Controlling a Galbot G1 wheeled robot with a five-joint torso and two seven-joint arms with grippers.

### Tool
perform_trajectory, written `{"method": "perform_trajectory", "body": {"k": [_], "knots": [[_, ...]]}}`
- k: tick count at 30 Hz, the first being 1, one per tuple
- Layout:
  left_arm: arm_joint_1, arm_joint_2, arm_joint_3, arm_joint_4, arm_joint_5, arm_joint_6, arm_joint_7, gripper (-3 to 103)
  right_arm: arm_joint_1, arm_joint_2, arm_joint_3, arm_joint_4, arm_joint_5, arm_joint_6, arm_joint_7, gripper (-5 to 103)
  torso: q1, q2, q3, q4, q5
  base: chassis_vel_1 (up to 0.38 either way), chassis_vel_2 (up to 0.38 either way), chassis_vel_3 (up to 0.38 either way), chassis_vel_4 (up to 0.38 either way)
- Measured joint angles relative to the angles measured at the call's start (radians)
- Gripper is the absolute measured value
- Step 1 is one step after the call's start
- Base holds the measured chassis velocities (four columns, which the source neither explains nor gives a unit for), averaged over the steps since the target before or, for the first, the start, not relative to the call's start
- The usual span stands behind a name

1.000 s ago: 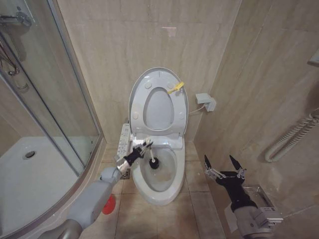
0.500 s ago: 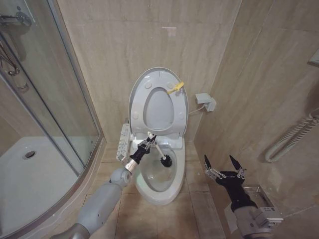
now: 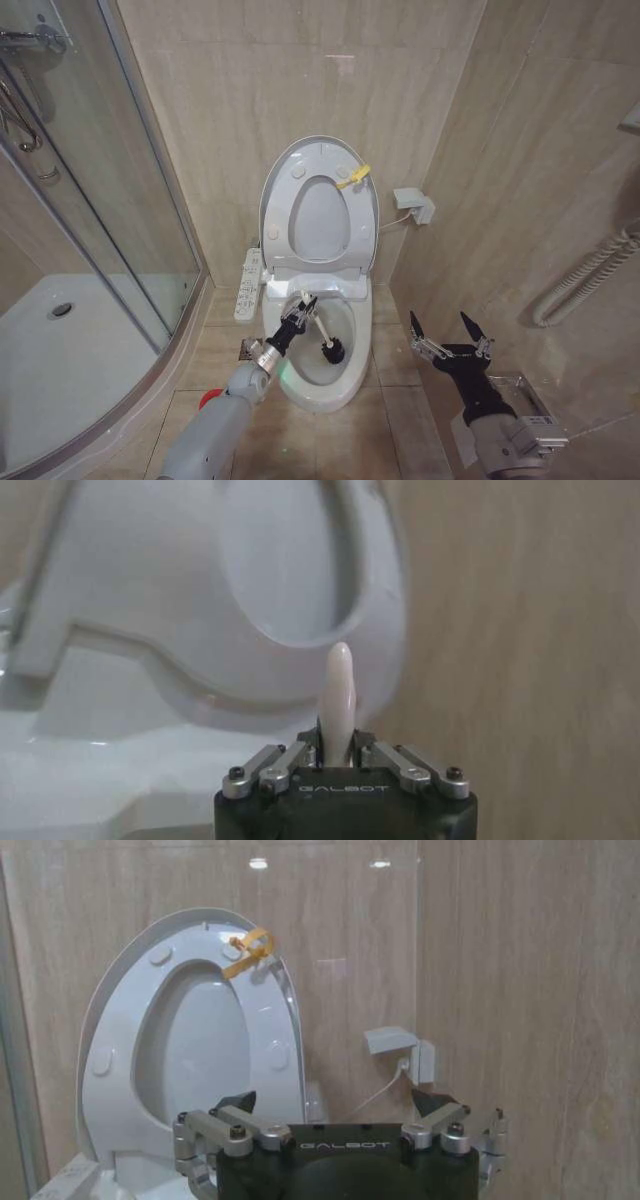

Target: Open the toilet lid, clean the toilet bowl with a toilet brush, close the toilet lid, and flush.

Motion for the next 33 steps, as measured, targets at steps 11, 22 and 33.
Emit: {"method": "perform_trajectory", "body": {"k": [11,22,33], "knots": [[-0.009,-0.059,0.018,-0.050,-0.133,-0.023,-0.052,19,0.000,0.000,0.000,0.000,0.000,0.000,0.000,100,0.000,0.000,0.000,-0.0004,-0.0001,0.000,0.000,0.000,0.000],[-0.002,-0.044,-0.031,0.028,0.137,-0.066,-0.002,19,0.000,0.000,0.000,0.000,0.000,0.000,0.000,100,0.000,0.000,0.000,-0.0001,-0.0003,0.000,0.000,0.000,0.000],[0.013,-0.077,0.026,-0.070,-0.166,-0.023,-0.052,19,0.000,0.000,0.000,0.000,0.000,0.000,0.000,100,0.000,0.000,0.000,-0.0007,-0.0003,0.000,0.000,0.000,0.000]]}}
